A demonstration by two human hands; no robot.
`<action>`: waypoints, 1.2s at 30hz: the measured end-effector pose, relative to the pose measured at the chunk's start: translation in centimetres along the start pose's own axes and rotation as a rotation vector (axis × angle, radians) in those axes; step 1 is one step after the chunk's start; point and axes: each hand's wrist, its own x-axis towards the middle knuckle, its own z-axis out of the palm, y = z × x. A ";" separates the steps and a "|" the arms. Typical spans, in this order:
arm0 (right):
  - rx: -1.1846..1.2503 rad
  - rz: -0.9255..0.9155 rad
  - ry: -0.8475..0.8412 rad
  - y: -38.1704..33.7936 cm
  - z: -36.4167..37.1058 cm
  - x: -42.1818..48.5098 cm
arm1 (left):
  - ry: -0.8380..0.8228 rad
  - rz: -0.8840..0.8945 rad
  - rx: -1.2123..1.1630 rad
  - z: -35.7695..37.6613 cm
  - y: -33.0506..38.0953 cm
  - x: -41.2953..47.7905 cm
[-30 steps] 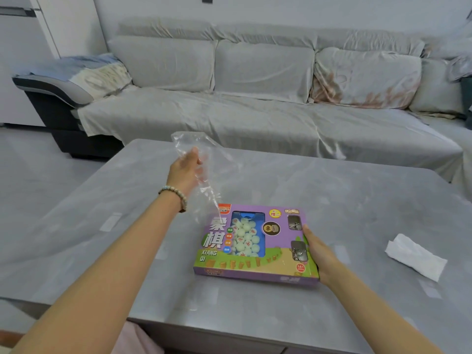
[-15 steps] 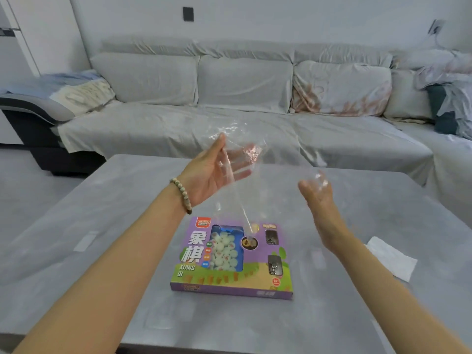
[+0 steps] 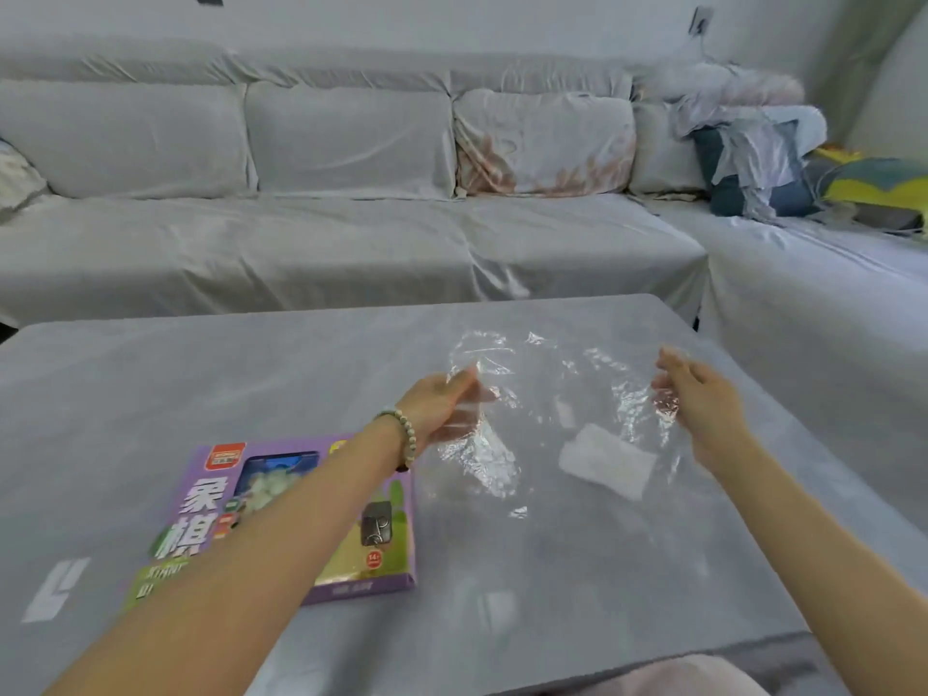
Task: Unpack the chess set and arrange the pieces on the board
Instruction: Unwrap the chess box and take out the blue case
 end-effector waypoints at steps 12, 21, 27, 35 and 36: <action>-0.682 -0.316 -0.233 7.3 1.3 -0.7 | 0.227 -0.174 -0.350 11.3 -8.3 7.8; -0.980 -0.202 -0.445 11.8 2.4 -2.6 | 0.121 0.095 0.054 5.1 -5.6 5.8; -0.617 -0.331 -0.348 7.9 7.8 -6.8 | 0.287 0.385 0.404 -6.0 -6.2 0.1; -0.396 0.238 -0.710 5.4 17.2 -13.6 | 0.390 0.097 1.265 -16.5 -11.6 -6.6; -0.411 0.265 -0.717 5.4 17.7 -13.7 | 0.391 0.060 1.330 -17.3 -12.3 -7.1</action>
